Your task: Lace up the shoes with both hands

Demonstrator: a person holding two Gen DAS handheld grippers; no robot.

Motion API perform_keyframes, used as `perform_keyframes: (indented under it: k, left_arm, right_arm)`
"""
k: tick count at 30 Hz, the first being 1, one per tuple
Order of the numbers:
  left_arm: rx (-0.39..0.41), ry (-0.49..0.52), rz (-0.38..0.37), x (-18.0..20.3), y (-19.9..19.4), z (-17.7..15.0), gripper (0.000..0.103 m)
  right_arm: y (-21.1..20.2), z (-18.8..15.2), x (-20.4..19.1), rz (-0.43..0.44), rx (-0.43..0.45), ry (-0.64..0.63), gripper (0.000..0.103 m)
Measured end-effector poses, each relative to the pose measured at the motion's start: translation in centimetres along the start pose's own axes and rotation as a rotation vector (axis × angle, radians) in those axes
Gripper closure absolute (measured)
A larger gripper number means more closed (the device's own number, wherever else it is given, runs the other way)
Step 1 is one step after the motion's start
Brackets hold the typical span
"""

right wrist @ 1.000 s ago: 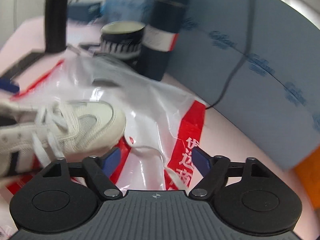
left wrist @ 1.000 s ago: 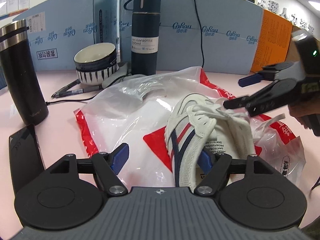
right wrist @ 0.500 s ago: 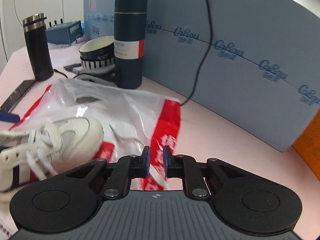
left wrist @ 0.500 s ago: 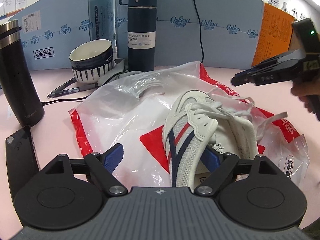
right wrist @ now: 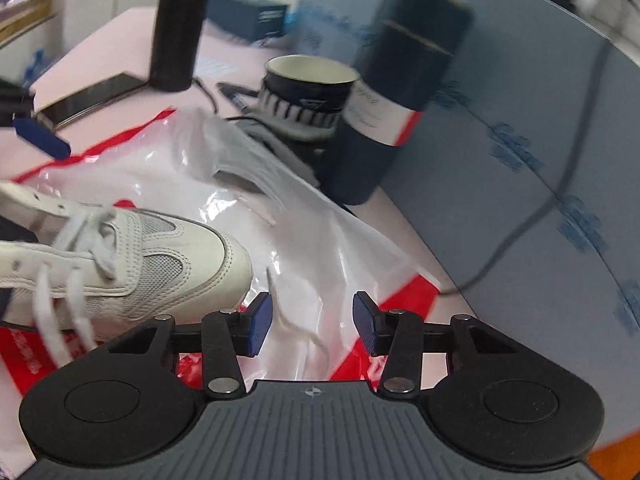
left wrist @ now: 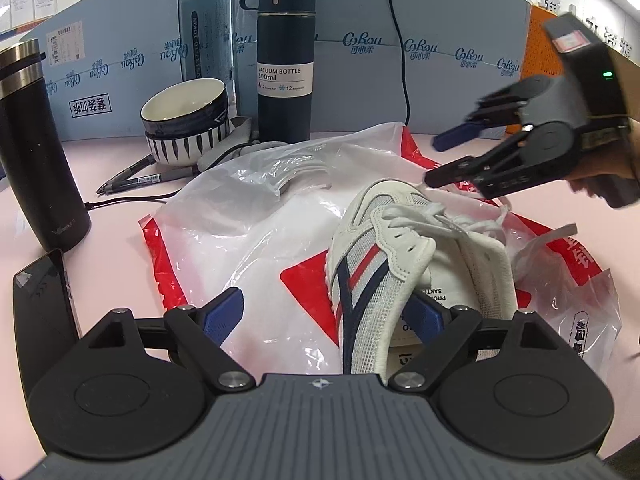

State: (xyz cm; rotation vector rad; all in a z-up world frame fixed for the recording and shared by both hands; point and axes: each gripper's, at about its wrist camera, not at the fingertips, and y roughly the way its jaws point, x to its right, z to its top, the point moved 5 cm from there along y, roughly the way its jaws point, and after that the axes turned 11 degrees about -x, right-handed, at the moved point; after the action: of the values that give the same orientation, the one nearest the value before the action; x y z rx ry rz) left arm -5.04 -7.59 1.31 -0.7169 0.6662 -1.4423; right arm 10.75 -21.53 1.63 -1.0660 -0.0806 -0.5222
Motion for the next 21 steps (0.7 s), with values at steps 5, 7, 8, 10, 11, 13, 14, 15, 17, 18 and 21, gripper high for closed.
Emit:
perform_keyframes:
  k: [5,7,8,10,11,13,14,15,17,18,21]
  left_arm:
    - [-0.011,-0.024,0.014,-0.5,0.2,0.0,0.017]
    - [-0.016,-0.034,0.016,-0.7,0.3,0.1,0.017]
    - [-0.018,-0.038,0.015,-0.7,0.3,0.1,0.017]
    - [-0.02,-0.041,0.013,-0.7,0.5,0.2,0.017]
    - [-0.021,-0.04,0.014,-0.7,0.5,0.2,0.017]
    - [-0.023,-0.035,0.017,-0.6,0.7,0.3,0.016]
    - [-0.024,-0.033,0.019,-0.6,0.7,0.3,0.016]
    - [-0.025,-0.031,0.02,-0.6,0.8,0.3,0.016]
    - [-0.027,-0.03,0.022,-0.5,0.8,0.4,0.016]
    - [-0.026,-0.028,0.022,-0.5,0.9,0.4,0.016]
    - [-0.02,-0.018,0.026,-0.4,0.8,0.5,0.016]
  right_arm:
    - [2.6,0.6,-0.2,0.123,-0.031,-0.092,0.08]
    - [3.0,0.8,0.0,0.156,-0.017,-0.087,0.08]
    - [3.1,0.9,0.1,0.171,-0.013,-0.078,0.081]
    - [3.4,1.0,0.2,0.196,-0.007,-0.061,0.086]
    - [3.5,1.1,0.2,0.207,-0.006,-0.052,0.092]
    - [3.6,1.1,0.2,0.22,-0.005,-0.033,0.1]
    - [3.6,1.2,0.1,0.221,-0.006,-0.023,0.1]
    - [3.6,1.1,0.1,0.22,-0.006,-0.011,0.1]
    - [3.3,0.9,0.2,0.212,-0.002,0.021,0.1]
    - [3.2,0.7,0.4,0.205,0.0,0.041,0.1]
    - [1.8,-0.1,1.4,0.202,0.033,0.152,0.1]
